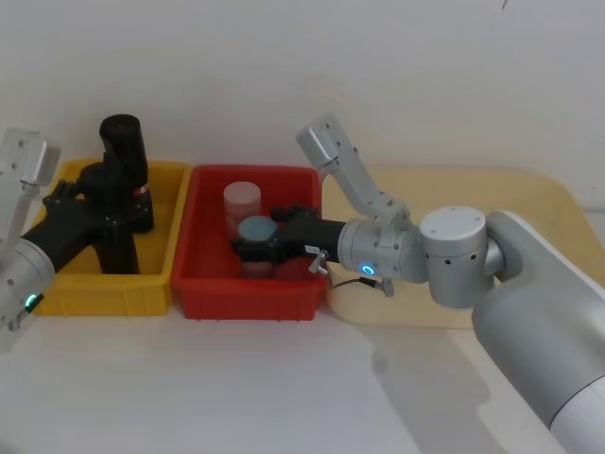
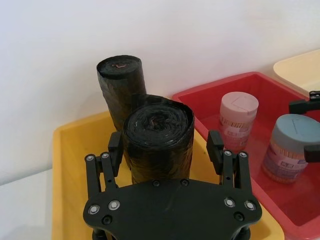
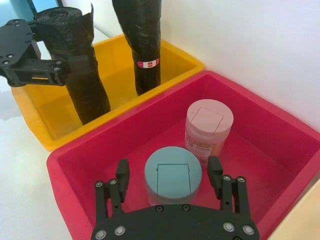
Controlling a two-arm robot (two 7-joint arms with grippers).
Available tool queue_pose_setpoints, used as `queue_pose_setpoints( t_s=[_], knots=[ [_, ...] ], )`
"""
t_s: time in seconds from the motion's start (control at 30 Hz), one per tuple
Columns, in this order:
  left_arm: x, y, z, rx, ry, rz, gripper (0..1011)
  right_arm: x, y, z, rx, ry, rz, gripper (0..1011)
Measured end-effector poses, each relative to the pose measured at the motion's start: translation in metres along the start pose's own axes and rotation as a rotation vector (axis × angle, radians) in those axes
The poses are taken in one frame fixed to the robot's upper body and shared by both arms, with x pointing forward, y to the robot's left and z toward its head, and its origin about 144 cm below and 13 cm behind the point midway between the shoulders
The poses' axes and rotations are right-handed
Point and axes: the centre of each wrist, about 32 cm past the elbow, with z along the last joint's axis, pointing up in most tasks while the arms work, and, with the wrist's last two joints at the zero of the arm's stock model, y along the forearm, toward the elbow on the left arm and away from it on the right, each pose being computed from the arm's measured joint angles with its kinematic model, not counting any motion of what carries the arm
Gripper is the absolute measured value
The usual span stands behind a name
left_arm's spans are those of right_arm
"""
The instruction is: Pick up the garbage bag with the one hand and transfer it to the other hand.
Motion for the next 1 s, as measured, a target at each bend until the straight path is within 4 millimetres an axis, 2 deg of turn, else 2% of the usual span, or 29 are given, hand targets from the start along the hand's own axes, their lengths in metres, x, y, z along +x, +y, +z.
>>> queue_pose_setpoints(
  t_s=[0.17,0.3,0.43,0.73,1.0],
  knots=[
    [0.0000,0.0000,0.0000,0.000,0.000,0.000,1001,0.0000,0.0001,-0.0004,0.000,-0.001,-0.001,888],
    [0.0000,0.0000,0.0000,0.000,0.000,0.000,1001,0.0001,0.0001,-0.0008,0.000,-0.001,-0.002,747],
    [0.0000,0.0000,0.0000,0.000,0.000,0.000,1001,0.0002,0.0001,-0.0010,0.000,-0.001,-0.002,665],
    [0.0000,0.0000,0.0000,0.000,0.000,0.000,1001,0.0003,0.0002,-0.0013,0.000,-0.002,-0.003,658],
    [0.0000,0.0000,0.0000,0.000,0.000,0.000,848,0.0003,0.0001,-0.0014,0.000,-0.003,-0.004,658]
  ],
)
